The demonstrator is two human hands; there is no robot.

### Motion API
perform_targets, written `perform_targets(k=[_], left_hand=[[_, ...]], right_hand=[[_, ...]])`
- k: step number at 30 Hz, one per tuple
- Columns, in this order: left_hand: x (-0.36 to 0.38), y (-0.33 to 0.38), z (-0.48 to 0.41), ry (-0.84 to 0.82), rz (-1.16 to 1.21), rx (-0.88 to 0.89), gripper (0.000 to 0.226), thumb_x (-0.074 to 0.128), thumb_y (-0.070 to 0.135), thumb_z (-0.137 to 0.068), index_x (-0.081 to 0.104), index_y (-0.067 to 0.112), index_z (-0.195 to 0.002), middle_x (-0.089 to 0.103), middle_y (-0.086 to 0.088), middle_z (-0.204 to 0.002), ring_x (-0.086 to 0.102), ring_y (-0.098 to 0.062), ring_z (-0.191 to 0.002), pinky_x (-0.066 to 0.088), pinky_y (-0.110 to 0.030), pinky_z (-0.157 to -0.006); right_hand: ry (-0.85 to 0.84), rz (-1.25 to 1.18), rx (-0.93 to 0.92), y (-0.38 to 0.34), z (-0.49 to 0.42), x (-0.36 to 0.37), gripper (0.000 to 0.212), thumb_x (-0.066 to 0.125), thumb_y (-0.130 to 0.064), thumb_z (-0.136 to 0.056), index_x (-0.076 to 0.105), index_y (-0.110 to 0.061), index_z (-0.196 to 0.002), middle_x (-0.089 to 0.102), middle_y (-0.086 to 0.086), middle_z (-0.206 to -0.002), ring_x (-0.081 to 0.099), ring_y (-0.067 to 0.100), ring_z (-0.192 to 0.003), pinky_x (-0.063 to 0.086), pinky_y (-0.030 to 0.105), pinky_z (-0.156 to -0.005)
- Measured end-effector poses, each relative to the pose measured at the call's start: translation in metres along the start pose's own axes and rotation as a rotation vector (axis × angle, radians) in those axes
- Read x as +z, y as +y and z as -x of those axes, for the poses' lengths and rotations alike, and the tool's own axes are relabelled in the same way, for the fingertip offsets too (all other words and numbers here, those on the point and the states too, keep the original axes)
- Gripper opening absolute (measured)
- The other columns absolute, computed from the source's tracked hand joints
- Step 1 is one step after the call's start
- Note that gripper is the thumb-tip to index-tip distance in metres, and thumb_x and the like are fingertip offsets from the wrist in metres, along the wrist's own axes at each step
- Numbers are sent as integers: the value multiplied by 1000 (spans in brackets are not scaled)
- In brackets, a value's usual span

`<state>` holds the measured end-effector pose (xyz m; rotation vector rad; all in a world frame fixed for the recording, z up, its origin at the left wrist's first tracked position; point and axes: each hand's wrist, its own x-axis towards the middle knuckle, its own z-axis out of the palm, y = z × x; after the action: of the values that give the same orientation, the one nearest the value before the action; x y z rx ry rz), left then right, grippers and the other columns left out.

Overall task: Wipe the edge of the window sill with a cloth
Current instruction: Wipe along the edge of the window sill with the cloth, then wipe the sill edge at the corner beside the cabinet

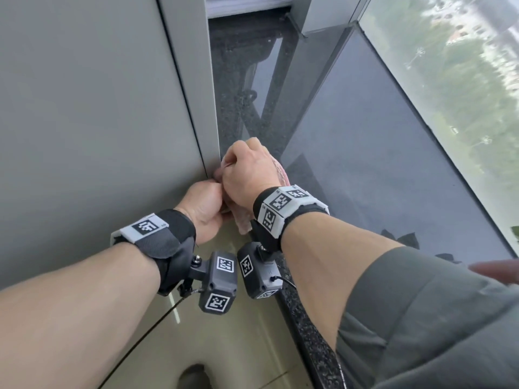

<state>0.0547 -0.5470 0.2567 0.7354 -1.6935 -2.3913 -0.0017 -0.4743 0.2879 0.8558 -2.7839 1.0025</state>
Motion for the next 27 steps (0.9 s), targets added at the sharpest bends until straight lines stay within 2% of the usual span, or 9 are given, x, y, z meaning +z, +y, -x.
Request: perform_targets(k=[3,5,8,11,13,16,20,23,27], left_hand=[[-8,-14,-13,-68,-44,-42,21,44,-4,-86,62,5,-79,60,-2,-45,56,-15,-40,42,-18,-38],[-7,-22,-15,-133,-123,-73,18,46,-6,-86,61,2,-84,62,-2,-48,59,-14,-42,45,-21,-40],[-8,-32,-11,-198,-290,-121,17,48,-8,-85,62,-3,-93,66,-13,-70,64,-23,-62,57,-38,-63],[-5,-35,2,-254,-409,-156,14,51,-8,-85,61,-6,-95,60,-21,-88,60,-30,-82,51,-49,-84],[6,-34,19,-311,-465,-147,10,54,-4,-86,60,-3,-93,58,-22,-89,58,-29,-84,50,-47,-82],[31,-32,45,-345,-521,-103,11,57,-8,-81,61,-6,-90,61,-27,-91,60,-30,-83,51,-43,-77],[85,-12,98,-425,-475,-16,16,59,-5,-81,61,-3,-97,67,-27,-102,66,-30,-85,57,-41,-76],[141,10,148,-529,-391,75,17,60,0,-83,64,4,-99,70,-19,-101,68,-27,-87,57,-38,-73],[208,25,225,-658,-325,138,17,56,-2,-82,65,11,-91,69,-13,-92,67,-23,-81,55,-31,-68]], right_hand=[[-2,38,141,8,-3,16,12,52,-28,-81,59,-26,-91,49,-3,-104,48,18,-105,39,28,-89],[31,79,228,15,4,20,14,48,-28,-79,58,-25,-89,50,-4,-103,50,19,-105,44,38,-91],[27,79,307,27,26,23,17,47,-35,-80,57,-26,-90,50,-4,-105,50,19,-107,43,37,-92],[-107,42,446,42,50,18,28,48,-32,-84,57,-22,-108,47,3,-119,46,23,-116,39,36,-99],[-156,-20,556,49,72,6,32,46,-32,-88,56,-18,-116,51,9,-123,48,26,-117,41,36,-99],[-121,-75,630,52,109,-21,31,43,-30,-90,59,-17,-114,61,12,-115,58,28,-103,48,34,-87],[67,-135,644,49,151,-93,25,43,-25,-90,63,-16,-104,65,9,-107,59,26,-97,47,32,-82],[211,-153,633,44,187,-164,29,40,-31,-93,63,-16,-102,66,10,-105,59,28,-97,45,33,-84],[341,-173,619,42,253,-242,42,34,-39,-96,64,-10,-100,65,15,-108,58,30,-99,44,37,-87]])
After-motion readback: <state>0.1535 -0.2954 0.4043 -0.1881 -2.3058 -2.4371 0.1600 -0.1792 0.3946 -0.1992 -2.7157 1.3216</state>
